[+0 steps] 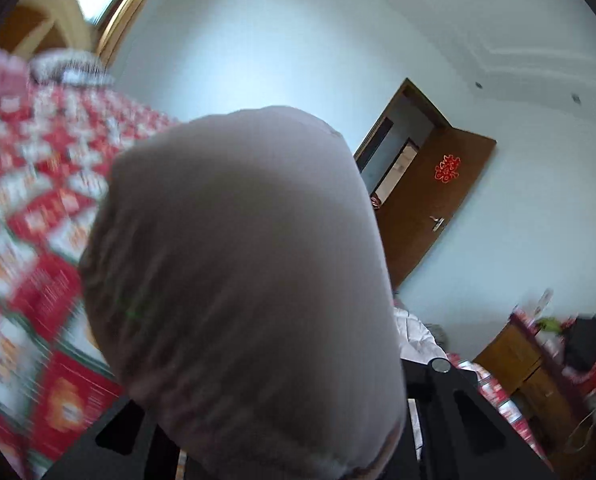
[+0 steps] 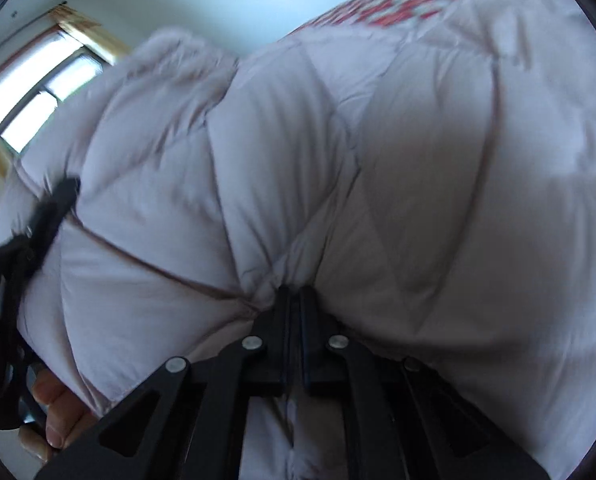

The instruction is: Fold large clothes

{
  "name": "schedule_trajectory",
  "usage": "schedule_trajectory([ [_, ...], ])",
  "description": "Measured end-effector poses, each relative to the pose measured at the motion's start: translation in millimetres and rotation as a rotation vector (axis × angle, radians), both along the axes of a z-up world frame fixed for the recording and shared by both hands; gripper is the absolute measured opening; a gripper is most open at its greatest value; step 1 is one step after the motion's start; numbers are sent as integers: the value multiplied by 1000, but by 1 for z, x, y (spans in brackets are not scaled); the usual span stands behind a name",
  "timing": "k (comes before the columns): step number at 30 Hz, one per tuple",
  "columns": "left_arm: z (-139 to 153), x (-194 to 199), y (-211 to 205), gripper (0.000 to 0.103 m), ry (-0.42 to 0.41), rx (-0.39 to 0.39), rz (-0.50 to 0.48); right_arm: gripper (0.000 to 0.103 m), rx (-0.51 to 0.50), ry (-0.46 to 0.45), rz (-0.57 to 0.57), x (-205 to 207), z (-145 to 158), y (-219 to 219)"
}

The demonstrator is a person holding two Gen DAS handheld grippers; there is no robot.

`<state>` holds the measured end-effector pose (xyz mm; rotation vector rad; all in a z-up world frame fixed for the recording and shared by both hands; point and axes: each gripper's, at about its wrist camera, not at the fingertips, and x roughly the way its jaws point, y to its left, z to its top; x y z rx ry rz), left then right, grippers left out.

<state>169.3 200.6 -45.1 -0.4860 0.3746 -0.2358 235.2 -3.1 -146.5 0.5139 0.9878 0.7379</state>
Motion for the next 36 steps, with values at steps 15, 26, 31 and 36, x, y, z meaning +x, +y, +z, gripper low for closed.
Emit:
schedule_trajectory([
  [15, 39, -20, -91, 20, -214, 418, -163, 10, -24, -238, -310, -62, 56, -170],
  [26, -48, -18, -251, 26, -251, 904, -538, 0, 170, 9, -318, -47, -26, -198],
  [31, -77, -12, -267, 29, -241, 982, -561, 3, 133, 24, -360, -62, -5, -234],
  [36, -94, -6, -280, 33, -228, 1014, -551, 40, -1, -157, -486, -92, 54, -272],
])
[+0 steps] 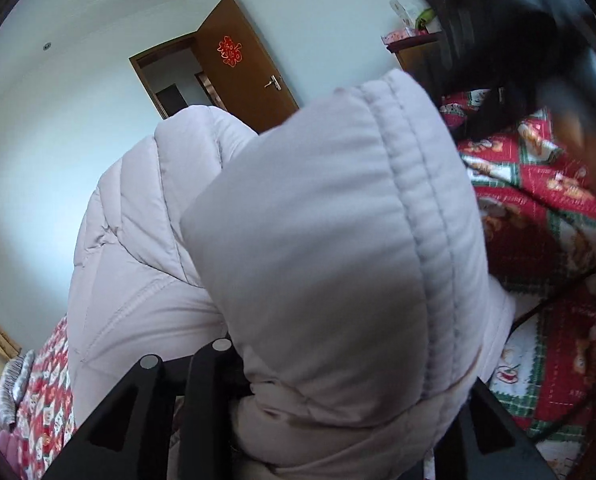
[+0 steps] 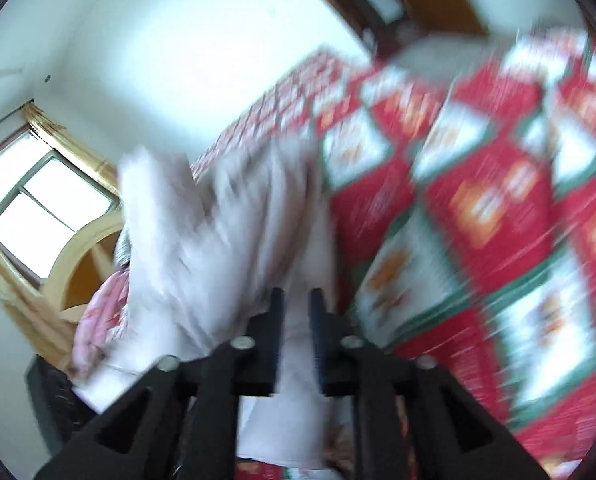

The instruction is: Fold large clothes

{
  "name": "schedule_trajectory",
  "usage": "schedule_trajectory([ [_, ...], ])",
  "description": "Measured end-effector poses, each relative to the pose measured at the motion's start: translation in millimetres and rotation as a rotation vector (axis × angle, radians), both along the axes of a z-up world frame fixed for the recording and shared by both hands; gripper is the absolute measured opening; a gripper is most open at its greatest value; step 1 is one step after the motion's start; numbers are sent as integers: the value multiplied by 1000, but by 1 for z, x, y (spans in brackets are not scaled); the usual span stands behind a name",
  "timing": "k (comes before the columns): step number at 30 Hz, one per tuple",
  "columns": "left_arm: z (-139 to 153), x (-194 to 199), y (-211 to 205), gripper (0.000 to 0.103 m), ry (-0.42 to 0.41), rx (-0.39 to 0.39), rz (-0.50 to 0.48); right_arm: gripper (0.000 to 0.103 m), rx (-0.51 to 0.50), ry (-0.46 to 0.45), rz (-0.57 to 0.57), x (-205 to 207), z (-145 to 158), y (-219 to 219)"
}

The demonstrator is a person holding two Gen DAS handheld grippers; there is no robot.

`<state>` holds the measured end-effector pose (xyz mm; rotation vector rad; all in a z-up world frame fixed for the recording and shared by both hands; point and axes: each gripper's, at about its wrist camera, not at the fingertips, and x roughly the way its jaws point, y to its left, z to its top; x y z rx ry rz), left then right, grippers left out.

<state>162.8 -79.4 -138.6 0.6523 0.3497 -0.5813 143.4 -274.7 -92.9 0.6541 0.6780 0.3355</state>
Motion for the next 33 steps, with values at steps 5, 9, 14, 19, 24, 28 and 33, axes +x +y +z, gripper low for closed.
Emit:
schedule_trajectory([
  [5, -5, 4, -2, 35, -19, 16, 11, 66, 15, -28, 57, 28, 19, 2],
  [9, 0, -11, 0, 40, -49, 58, 16, 22, -160, 92, 162, 80, -9, 46],
  [14, 24, -33, 38, 49, -55, 81, -19, 19, -269, 95, 190, 82, -25, 75],
  [19, 60, -54, 98, 64, -1, -29, -105, 19, -264, 97, 184, 84, -31, 72],
  [24, 111, -26, 163, 66, 76, -388, -83, 20, -234, 92, 188, 85, -44, 73],
  [28, 123, 61, 195, 69, 150, -557, 181, 20, -257, 89, 169, 85, -44, 79],
  [33, 109, 141, 129, 69, 235, -500, 154, 20, -184, 103, 143, 89, -51, 78],
])
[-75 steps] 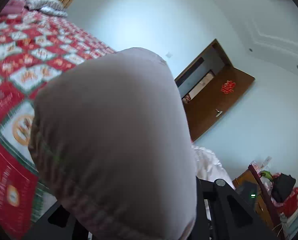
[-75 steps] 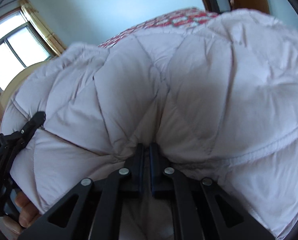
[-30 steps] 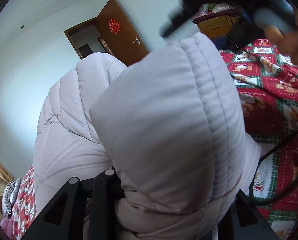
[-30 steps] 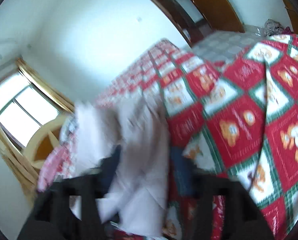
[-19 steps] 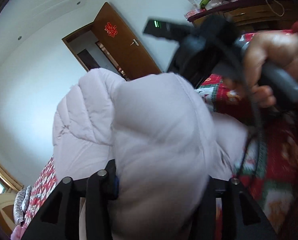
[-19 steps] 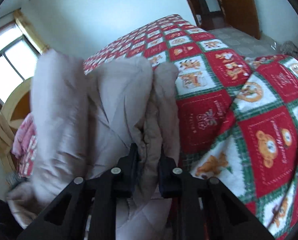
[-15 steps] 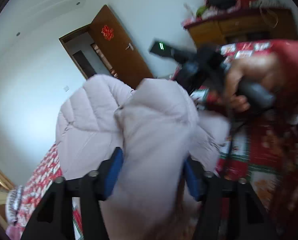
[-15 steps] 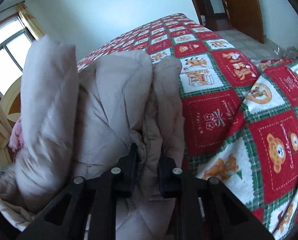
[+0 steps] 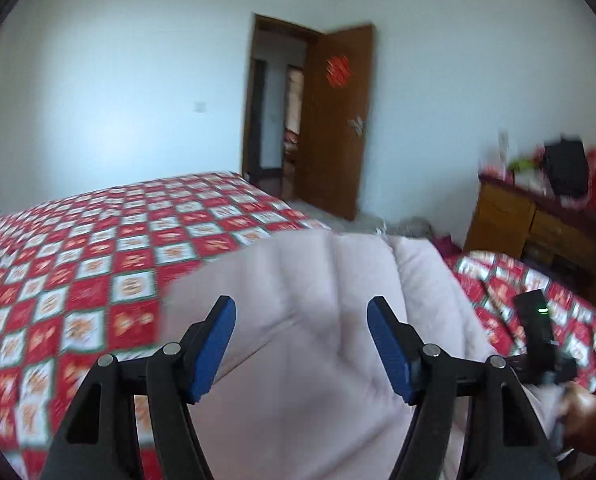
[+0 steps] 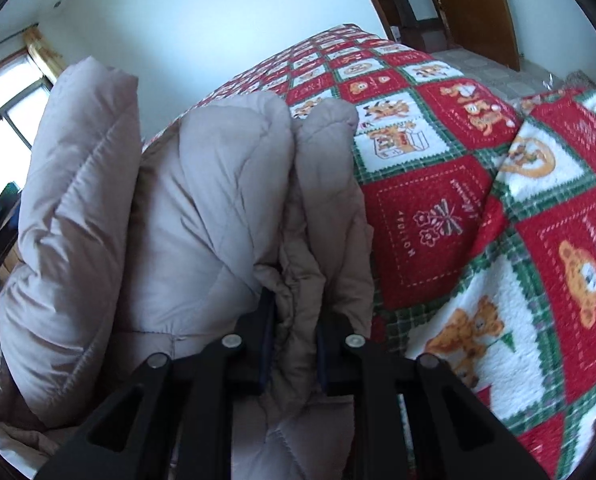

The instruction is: Fold large clothes

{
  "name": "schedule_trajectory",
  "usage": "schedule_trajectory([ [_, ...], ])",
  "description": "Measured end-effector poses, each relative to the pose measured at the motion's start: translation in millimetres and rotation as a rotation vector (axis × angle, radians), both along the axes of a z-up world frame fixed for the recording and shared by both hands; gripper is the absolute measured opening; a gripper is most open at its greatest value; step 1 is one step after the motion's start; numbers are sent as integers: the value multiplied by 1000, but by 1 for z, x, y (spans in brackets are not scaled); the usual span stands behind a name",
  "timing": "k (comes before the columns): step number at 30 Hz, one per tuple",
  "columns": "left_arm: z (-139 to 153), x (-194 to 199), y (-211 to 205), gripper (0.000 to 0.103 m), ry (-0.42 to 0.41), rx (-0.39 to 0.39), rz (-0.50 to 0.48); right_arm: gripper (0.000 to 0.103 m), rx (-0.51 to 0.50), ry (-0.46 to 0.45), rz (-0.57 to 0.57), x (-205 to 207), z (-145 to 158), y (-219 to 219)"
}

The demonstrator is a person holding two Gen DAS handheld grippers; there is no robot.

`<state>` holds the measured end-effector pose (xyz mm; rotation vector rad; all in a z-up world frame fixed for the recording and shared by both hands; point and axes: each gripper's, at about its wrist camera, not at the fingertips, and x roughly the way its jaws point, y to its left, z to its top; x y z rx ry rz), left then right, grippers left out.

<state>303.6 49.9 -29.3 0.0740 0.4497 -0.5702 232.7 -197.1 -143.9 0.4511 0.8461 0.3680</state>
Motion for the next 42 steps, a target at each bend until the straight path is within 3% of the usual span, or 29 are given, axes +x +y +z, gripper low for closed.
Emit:
schedule_trajectory([
  [5, -17, 1, -58, 69, 75, 61, -159, 20, 34, 12, -17, 4, -9, -1],
  [8, -22, -1, -77, 69, 71, 125, -206, 20, 55, 13, -8, 4, -12, -3],
  [12, -39, -4, -93, 72, 66, 196, -194, 19, 88, 5, -8, 2, -14, -6],
  [17, -63, -14, -119, 73, -14, 325, -158, 18, 101, 9, -22, 3, -16, -8],
  [21, -77, -10, -130, 73, 5, 385, -141, 16, 72, 20, -40, 4, -16, -8],
  [28, -86, -7, -129, 73, 14, 429, -116, 21, -19, 40, -46, -12, 10, -22],
  [32, -88, -9, -130, 73, 3, 446, -110, 24, 12, -54, -131, -41, 48, -54],
  [35, -88, -9, -130, 73, 2, 447, -109, 24, 71, -119, -81, -45, 75, -55],
  [39, -87, -9, -130, 73, -1, 454, -100, 24, 33, -26, 16, -27, 58, -19],
  [42, -89, -8, -129, 73, -1, 459, -97, 24, 41, -23, -6, -27, 40, -15],
])
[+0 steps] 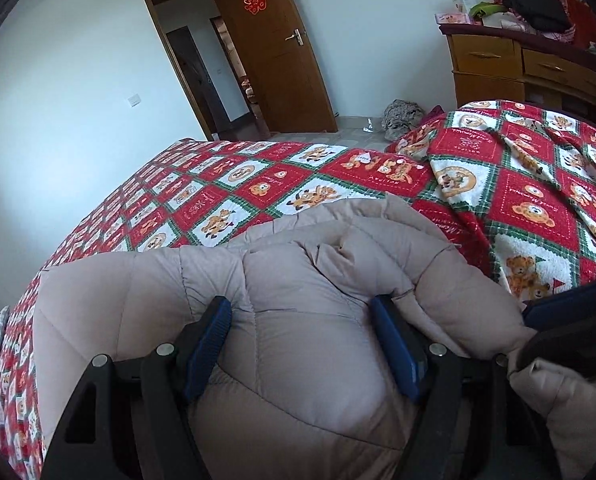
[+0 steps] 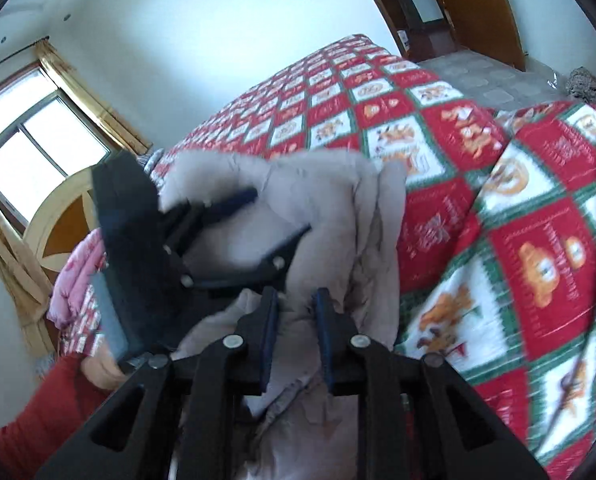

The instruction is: Fold large clothes

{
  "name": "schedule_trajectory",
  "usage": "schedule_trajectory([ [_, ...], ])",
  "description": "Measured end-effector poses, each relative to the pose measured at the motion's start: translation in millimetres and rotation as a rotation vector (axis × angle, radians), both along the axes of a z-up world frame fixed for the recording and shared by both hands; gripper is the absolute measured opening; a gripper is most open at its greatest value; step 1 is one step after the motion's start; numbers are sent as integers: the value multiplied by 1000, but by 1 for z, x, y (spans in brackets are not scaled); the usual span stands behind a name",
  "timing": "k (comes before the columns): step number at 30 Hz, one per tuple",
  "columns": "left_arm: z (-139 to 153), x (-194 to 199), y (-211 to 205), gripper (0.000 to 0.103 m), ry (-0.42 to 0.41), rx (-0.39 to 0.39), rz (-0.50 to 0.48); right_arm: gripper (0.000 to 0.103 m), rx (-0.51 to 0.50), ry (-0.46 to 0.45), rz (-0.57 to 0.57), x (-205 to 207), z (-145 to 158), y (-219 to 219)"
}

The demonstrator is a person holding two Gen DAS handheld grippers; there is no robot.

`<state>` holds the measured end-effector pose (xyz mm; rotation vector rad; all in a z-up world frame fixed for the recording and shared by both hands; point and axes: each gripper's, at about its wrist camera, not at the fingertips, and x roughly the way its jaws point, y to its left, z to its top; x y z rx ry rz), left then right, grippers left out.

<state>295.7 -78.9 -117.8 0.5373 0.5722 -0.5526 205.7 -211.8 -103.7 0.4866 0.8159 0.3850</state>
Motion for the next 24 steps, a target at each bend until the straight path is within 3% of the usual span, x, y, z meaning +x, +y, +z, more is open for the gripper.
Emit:
schedule_trajectory([
  [3, 0, 4, 1, 74, 17, -10, -4, 23, -2, 65, -11, 1, -23, -8],
  [7, -3, 6, 0, 75, 26, -14, -6, 23, 58, 64, -26, -2, -48, -13],
  [11, -7, 9, -2, 76, 27, -10, 2, 22, -94, 17, -24, -10, -42, 6],
  [16, -5, 9, -1, 76, 37, -9, 11, 22, -74, -9, -48, -14, -47, 5],
  [20, 8, -7, 2, 77, -12, 18, 41, 24, -38, 17, -42, -17, -41, -2],
  [23, 32, -19, 30, 79, 49, -71, 82, 31, -26, 39, -34, -20, -28, -10],
  [24, 42, -23, 46, 79, 77, -122, 104, 39, -39, 38, -34, -24, -19, -13],
])
